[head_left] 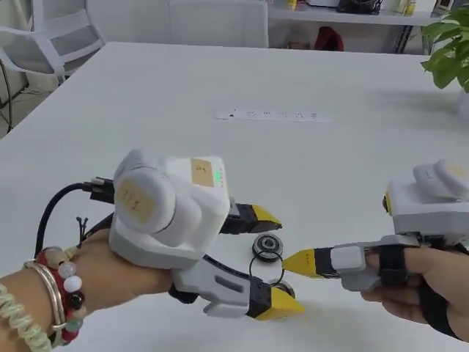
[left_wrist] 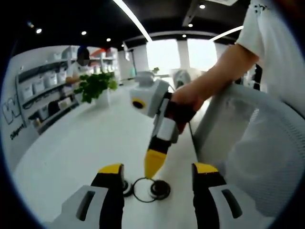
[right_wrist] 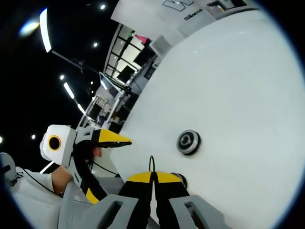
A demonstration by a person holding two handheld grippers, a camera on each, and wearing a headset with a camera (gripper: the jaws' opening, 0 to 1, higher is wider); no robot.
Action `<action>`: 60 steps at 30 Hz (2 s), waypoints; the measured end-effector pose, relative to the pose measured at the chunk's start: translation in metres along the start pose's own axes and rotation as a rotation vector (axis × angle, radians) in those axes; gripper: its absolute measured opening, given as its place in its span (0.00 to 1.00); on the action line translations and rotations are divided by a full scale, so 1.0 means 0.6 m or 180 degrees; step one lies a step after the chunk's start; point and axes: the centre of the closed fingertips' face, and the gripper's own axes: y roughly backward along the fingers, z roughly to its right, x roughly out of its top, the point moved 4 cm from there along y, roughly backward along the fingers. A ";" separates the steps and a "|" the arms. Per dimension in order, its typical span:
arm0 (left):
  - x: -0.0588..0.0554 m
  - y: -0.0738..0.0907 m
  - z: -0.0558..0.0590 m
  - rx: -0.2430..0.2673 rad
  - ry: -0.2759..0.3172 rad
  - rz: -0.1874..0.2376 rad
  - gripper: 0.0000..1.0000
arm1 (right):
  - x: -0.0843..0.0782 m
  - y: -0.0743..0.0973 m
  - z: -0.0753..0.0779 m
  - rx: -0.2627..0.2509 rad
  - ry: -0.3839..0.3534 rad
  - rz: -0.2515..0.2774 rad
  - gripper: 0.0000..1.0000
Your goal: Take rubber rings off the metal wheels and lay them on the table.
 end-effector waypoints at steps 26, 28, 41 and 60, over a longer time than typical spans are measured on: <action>-0.050 0.179 -0.012 0.0812 0.0443 -0.0153 0.84 | -0.002 -0.006 -0.030 -0.0042 0.0665 -0.0204 0.00; -0.061 0.187 -0.007 0.0844 0.0521 -0.0127 0.85 | -0.002 -0.006 -0.033 -0.0064 0.0731 -0.0213 0.00; -0.103 0.191 0.023 0.1048 0.0898 0.0040 0.86 | -0.005 -0.012 -0.044 -0.0038 0.0865 -0.0270 0.00; -0.107 0.184 0.039 0.0995 0.1029 0.0129 0.86 | -0.003 -0.020 -0.057 -0.0125 0.1141 -0.0448 0.00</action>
